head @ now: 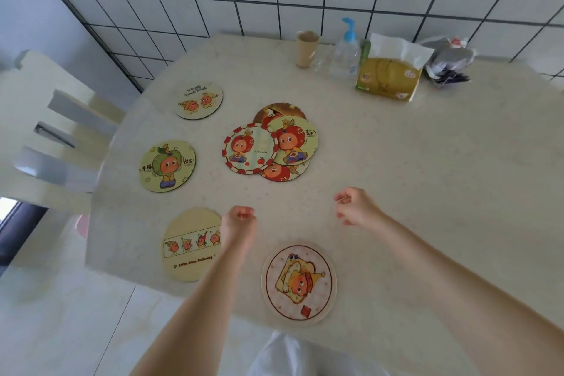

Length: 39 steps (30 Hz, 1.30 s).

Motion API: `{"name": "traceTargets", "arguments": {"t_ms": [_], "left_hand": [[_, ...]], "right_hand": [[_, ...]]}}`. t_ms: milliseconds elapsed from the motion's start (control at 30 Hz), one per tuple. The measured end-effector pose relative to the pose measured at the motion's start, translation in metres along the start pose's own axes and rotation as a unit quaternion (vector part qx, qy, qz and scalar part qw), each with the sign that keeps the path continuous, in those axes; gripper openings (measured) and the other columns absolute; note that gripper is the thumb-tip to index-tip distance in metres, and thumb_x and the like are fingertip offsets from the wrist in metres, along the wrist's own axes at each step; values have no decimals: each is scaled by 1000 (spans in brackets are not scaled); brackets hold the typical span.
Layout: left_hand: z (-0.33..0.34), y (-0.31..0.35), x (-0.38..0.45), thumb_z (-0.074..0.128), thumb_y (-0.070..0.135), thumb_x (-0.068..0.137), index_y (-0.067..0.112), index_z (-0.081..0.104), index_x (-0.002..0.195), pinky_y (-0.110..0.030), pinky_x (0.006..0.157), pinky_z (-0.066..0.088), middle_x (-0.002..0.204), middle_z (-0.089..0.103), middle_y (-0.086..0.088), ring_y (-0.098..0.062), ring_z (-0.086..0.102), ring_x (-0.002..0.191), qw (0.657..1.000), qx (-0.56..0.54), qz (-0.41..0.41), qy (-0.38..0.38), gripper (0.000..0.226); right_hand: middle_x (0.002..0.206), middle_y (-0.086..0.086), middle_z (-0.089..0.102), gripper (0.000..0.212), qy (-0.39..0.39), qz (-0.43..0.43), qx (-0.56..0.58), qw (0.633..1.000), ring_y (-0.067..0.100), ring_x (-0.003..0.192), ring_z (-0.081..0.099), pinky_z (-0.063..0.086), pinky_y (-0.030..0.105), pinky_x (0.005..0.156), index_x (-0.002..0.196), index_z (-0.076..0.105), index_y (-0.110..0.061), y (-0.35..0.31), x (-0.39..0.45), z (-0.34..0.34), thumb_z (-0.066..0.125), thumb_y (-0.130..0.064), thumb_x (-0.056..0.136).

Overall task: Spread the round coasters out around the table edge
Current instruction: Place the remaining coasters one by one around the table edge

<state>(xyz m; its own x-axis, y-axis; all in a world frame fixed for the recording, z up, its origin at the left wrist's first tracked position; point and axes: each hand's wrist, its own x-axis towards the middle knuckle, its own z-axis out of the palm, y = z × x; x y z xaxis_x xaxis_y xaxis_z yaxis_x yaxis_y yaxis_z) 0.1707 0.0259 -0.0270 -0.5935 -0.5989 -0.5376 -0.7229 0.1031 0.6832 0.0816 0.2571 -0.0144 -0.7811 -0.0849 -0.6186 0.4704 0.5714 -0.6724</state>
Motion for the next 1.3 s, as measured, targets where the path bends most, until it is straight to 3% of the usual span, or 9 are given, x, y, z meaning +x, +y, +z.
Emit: {"name": "traceTargets", "arguments": {"t_ms": [333, 500, 600, 700, 767, 900, 1000, 1167, 1300], "left_hand": [[-20, 75, 119, 53, 6, 84, 16, 50, 126, -24, 66, 39, 122, 56, -3, -18, 52, 98, 999, 17, 0, 38, 44], [-27, 94, 167, 55, 8, 85, 12, 46, 132, -35, 81, 48, 130, 55, -9, -25, 58, 103, 998, 17, -19, 52, 48], [-21, 97, 179, 59, 10, 84, 10, 44, 133, -38, 78, 50, 130, 54, -12, -27, 58, 102, 998, 25, -23, 48, 50], [-14, 100, 182, 63, 11, 83, 9, 44, 132, -35, 78, 46, 132, 52, -14, -28, 56, 106, 998, 27, -25, 56, 52], [-7, 103, 182, 66, 14, 81, 8, 43, 133, -37, 87, 46, 131, 51, -12, -30, 53, 116, 998, 1, -48, 45, 57], [-2, 109, 186, 66, 9, 75, 9, 55, 89, -28, 55, 41, 86, 55, -6, -22, 51, 72, 991, -71, -111, 32, 18], [2, 114, 186, 61, 4, 75, 16, 50, 60, -19, 43, 30, 54, 47, 0, -16, 37, 45, 994, -67, -91, 0, 22], [24, 134, 170, 59, 9, 77, 21, 52, 84, -29, 61, 51, 86, 62, -2, -19, 61, 77, 998, -48, -31, -17, 15], [51, 144, 154, 55, 7, 73, 21, 52, 84, -31, 58, 51, 95, 64, -9, -23, 61, 79, 998, -31, -15, -49, 18]], "right_hand": [[102, 9, 63, 24, -17, -18, -8, 1000, 26, 96, 67, 58, 44, 85, 111, 56, -11, -114, 94, 40, 57, -9, 87], [115, 19, 63, 38, -8, -14, -29, 999, 20, 77, 60, 57, 47, 85, 123, 54, 1, -150, 130, 69, 56, -8, 86], [88, 14, 60, 44, -1, 18, -14, 1000, 28, 76, 59, 58, 43, 78, 126, 52, 5, -159, 144, 79, 55, -6, 84], [98, 10, 60, 45, -10, 66, 48, 997, 28, 94, 65, 56, 48, 89, 130, 50, -2, -165, 152, 87, 55, -5, 85], [85, 4, 55, 40, -13, 77, 66, 995, 24, 85, 62, 57, 43, 87, 124, 53, -5, -169, 154, 91, 59, -6, 84], [77, 5, 50, 32, -57, 46, 14, 997, 17, 63, 46, 40, 32, 57, 111, 62, -3, -175, 150, 92, 63, -16, 82], [77, 5, 47, 31, -56, 30, 27, 998, 14, 55, 38, 33, 29, 52, 112, 60, -1, -175, 153, 83, 61, -15, 85], [98, 20, 70, 6, 18, 34, 97, 994, 26, 76, 62, 55, 37, 76, 92, 64, -10, -163, 165, 46, 60, -13, 88], [105, 25, 68, 18, 85, 43, 69, 993, 24, 79, 56, 47, 34, 71, 91, 68, -2, -142, 176, 21, 52, -7, 85]]}}
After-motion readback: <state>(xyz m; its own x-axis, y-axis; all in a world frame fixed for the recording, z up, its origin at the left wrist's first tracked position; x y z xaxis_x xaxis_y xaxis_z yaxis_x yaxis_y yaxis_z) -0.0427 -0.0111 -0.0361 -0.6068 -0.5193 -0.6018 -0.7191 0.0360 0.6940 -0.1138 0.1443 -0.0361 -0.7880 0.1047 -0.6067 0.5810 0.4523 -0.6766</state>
